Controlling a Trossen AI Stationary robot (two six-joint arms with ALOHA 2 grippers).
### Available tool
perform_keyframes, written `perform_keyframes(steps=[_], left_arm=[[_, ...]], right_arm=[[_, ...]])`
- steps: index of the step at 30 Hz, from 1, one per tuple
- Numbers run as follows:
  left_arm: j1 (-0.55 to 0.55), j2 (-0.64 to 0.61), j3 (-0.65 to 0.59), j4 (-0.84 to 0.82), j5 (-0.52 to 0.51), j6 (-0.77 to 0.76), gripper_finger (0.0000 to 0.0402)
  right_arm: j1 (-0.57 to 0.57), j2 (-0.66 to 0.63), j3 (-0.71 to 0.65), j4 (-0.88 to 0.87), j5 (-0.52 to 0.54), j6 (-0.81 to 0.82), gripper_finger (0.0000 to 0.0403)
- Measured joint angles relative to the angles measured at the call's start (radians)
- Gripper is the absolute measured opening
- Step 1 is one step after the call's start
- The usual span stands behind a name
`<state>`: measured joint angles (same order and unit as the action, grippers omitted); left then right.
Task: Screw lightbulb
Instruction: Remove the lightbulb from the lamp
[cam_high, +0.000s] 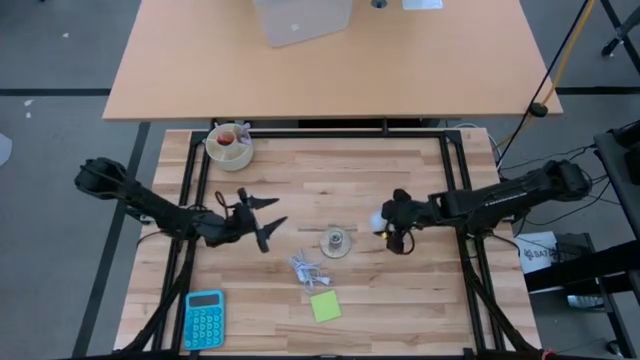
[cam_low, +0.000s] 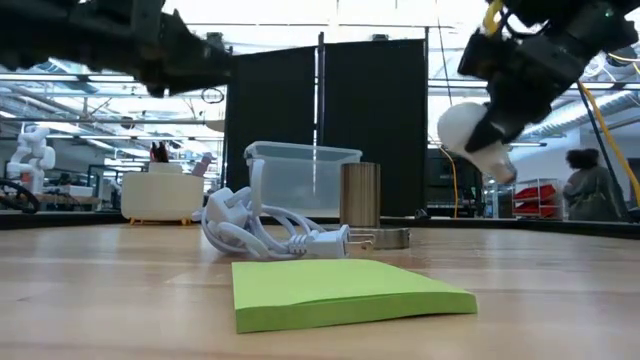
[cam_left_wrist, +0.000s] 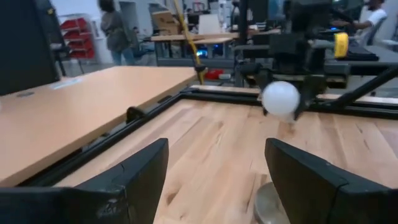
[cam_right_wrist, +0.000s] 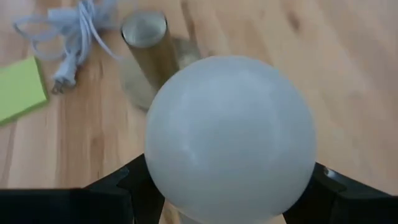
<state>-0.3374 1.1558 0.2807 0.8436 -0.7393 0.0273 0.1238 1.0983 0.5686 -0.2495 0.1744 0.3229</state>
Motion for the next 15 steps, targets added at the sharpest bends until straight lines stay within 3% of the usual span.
perform_keyframes(steps=[15], left_arm=[[-0.004,0.0,-0.03,0.026,-0.008,-0.03,0.0273]], right_arm=[[-0.003,0.294,0.0,0.12,-0.055,0.136,0.0242]])
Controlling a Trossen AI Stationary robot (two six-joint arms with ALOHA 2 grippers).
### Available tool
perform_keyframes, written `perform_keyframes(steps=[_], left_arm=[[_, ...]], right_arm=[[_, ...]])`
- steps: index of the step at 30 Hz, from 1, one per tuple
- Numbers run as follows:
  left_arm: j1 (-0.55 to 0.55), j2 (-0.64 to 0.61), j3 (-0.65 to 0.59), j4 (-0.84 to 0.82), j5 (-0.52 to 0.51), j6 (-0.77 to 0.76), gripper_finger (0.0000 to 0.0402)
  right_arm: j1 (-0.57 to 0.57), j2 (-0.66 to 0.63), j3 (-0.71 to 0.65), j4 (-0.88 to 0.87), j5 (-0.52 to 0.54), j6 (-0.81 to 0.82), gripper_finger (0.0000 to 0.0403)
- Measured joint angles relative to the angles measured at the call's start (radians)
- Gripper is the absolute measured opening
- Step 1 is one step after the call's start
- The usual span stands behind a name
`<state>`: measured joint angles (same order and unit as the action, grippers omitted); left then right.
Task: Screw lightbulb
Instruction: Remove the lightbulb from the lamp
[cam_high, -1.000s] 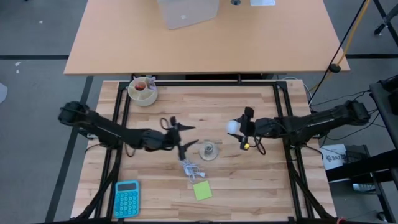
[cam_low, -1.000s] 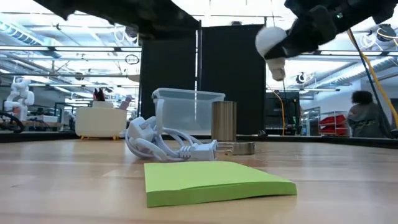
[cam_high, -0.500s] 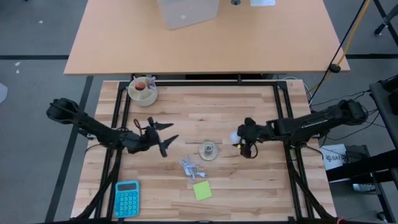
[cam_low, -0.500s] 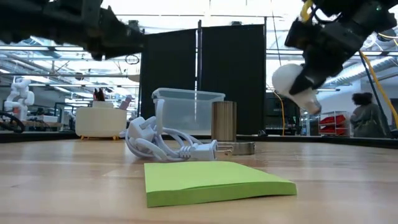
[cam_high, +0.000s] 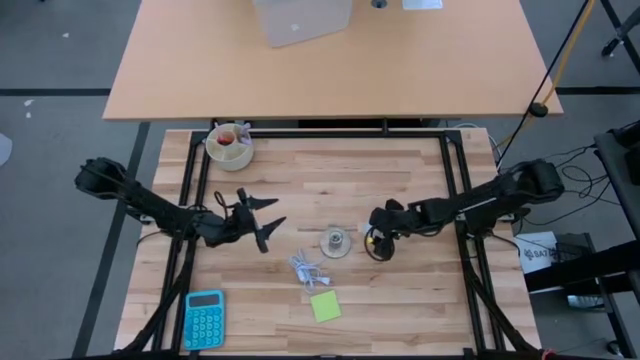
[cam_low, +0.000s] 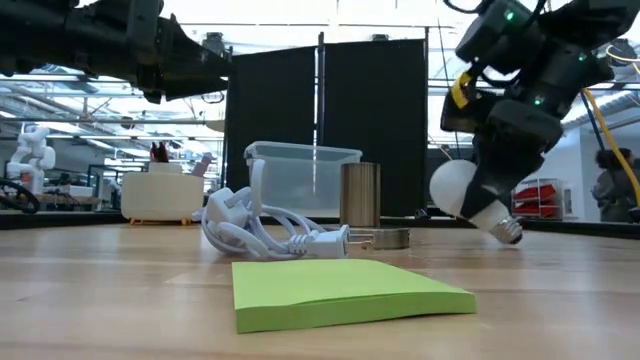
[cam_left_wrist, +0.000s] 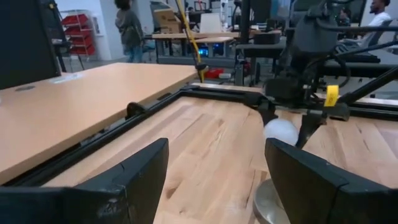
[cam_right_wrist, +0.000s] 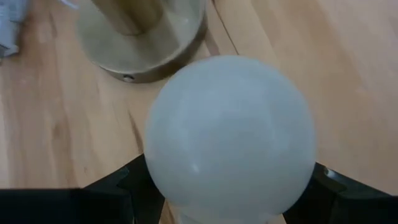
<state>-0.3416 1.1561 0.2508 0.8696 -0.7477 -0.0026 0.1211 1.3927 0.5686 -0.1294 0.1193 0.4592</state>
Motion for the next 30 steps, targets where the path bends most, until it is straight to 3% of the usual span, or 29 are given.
perform_keyframes(steps=[13,24,30], left_arm=[[0.0,0.0,0.0,-0.005,0.004,-0.011,0.0273],[0.0,0.0,0.0,-0.005,0.005,-0.014,0.0273],[-0.014,-0.008,0.0,-0.003,0.003,0.031,0.0273]], right_arm=[[-0.03,0.099,0.001,0.076,-0.043,0.015,0.0243],[-0.028,0.101,0.001,0.107,-0.049,-0.05,0.0301],[-0.028,0.101,0.001,0.115,-0.042,-0.091,0.0305]])
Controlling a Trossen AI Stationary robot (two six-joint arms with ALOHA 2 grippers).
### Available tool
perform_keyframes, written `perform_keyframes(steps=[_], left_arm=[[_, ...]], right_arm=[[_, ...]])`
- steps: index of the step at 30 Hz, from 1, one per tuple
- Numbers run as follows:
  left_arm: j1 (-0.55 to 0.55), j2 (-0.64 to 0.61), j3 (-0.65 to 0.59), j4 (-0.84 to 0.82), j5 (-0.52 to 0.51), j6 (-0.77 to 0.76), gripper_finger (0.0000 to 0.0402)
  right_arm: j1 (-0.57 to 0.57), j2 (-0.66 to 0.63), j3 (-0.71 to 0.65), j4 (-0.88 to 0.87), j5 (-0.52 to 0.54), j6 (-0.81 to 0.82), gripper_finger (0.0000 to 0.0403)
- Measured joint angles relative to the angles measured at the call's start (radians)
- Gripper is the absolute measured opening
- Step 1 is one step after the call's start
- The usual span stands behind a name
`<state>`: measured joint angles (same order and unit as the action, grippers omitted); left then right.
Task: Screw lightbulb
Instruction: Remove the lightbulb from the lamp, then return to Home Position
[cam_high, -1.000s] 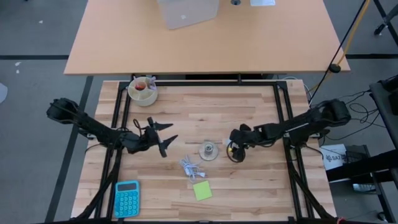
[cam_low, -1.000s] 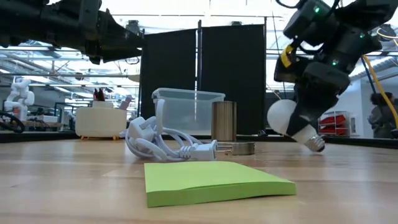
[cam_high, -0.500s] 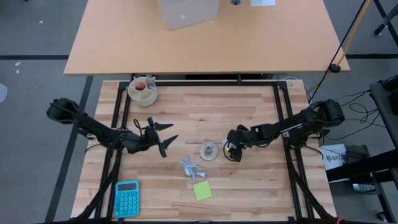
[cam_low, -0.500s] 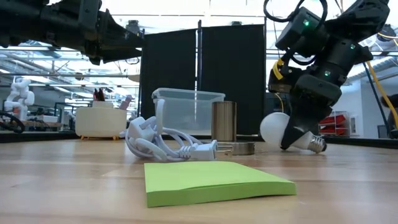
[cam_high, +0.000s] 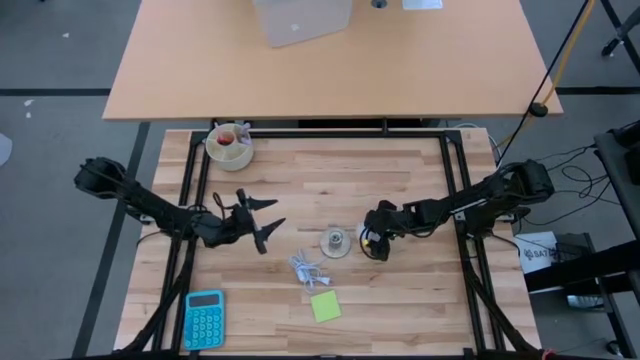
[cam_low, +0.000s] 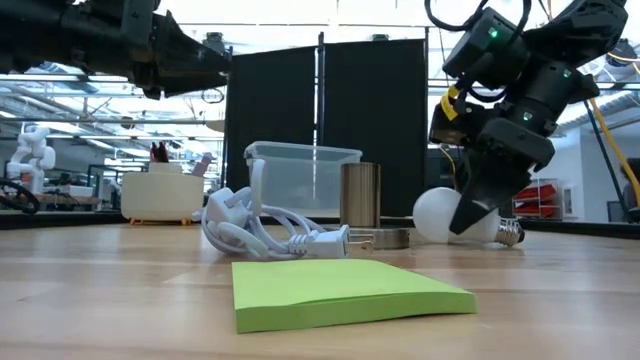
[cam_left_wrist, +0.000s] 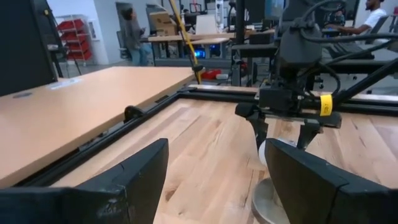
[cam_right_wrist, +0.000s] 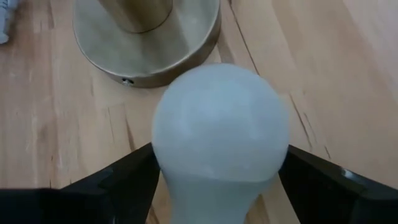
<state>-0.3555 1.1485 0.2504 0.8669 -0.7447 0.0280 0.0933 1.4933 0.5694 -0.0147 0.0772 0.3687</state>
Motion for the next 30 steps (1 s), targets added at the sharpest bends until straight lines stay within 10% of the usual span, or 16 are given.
perform_keyframes(steps=[8,19,30], left_arm=[[-0.044,-0.113,0.0,-0.029,-0.013,0.077,0.0237],[-0.11,-0.366,0.0,-0.316,-0.05,0.112,0.0038],[-0.122,-0.65,0.0,-0.601,-0.044,0.134,0.0001]], right_arm=[[0.0,-0.079,0.0,-0.002,0.004,-0.053,0.0305],[0.001,-0.378,0.0,-0.069,0.16,-0.242,0.0289],[0.001,-0.738,-0.001,-0.265,0.423,-0.349,0.0128]])
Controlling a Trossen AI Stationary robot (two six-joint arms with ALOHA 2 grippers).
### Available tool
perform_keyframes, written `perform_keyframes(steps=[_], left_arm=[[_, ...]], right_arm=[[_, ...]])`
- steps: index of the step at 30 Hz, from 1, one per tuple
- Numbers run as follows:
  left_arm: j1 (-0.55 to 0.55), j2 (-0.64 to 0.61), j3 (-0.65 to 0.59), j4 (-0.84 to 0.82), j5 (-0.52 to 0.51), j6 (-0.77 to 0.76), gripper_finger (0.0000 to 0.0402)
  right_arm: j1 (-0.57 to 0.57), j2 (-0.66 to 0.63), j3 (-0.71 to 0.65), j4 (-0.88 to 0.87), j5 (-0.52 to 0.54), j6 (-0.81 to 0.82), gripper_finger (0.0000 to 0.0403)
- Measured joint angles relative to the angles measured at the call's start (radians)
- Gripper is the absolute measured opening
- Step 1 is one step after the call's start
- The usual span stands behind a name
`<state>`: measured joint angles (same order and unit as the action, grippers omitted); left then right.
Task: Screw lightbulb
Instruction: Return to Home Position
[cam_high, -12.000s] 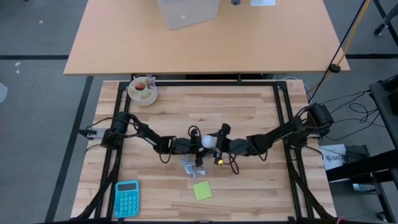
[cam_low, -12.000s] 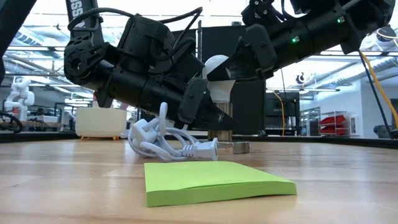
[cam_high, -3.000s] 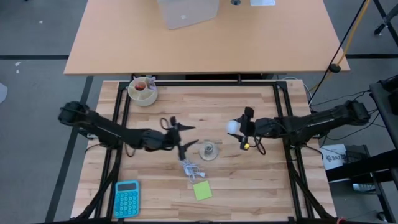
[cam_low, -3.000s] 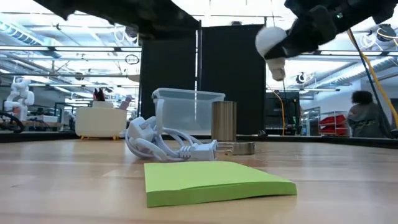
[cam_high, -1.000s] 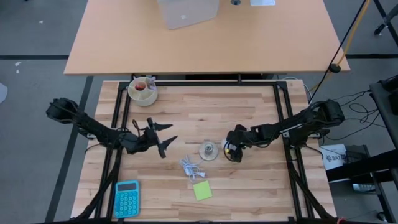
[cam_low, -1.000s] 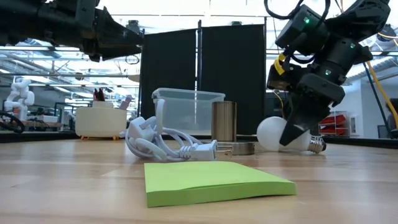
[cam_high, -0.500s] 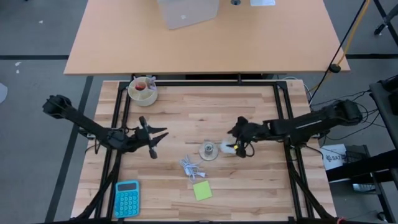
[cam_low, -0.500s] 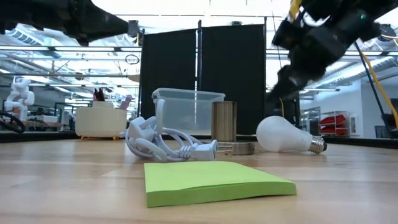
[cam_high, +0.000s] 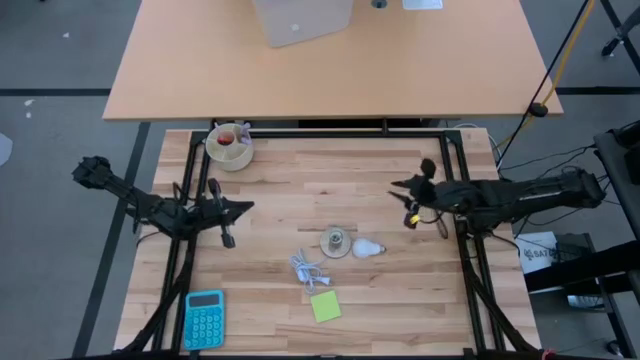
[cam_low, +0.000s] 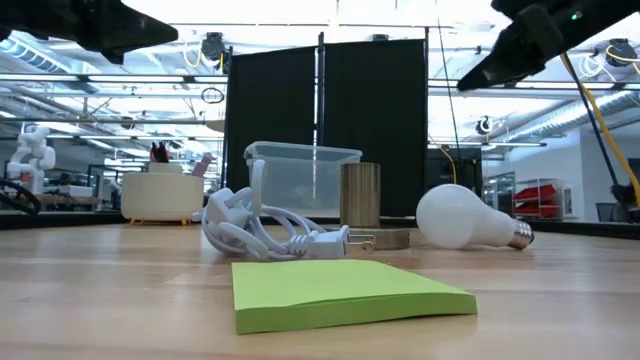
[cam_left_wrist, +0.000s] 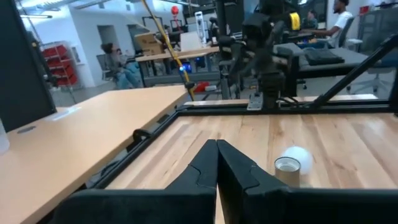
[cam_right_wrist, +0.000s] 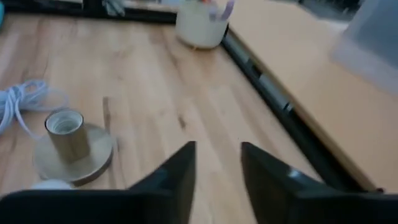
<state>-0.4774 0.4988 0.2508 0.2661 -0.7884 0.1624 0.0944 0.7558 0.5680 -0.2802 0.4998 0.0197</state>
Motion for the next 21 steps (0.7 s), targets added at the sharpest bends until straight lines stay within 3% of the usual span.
perform_keyframes(steps=[6,11,18,21], left_arm=[[0.036,-0.083,-0.051,-0.004,0.086,0.001,0.0001],[0.106,-0.124,-0.158,0.127,0.192,-0.002,0.0001],[0.223,-0.131,-0.243,0.157,0.295,-0.059,0.0],[0.265,-0.131,-0.243,0.146,0.33,-0.071,0.0]], right_arm=[[0.0,-0.192,-0.09,0.039,0.05,-0.086,0.0014],[0.0,-0.372,-0.218,0.108,0.02,-0.134,0.0004],[-0.002,-0.586,-0.353,0.147,-0.223,-0.186,0.0001],[-0.001,-0.669,-0.392,0.144,-0.273,-0.206,0.0001]])
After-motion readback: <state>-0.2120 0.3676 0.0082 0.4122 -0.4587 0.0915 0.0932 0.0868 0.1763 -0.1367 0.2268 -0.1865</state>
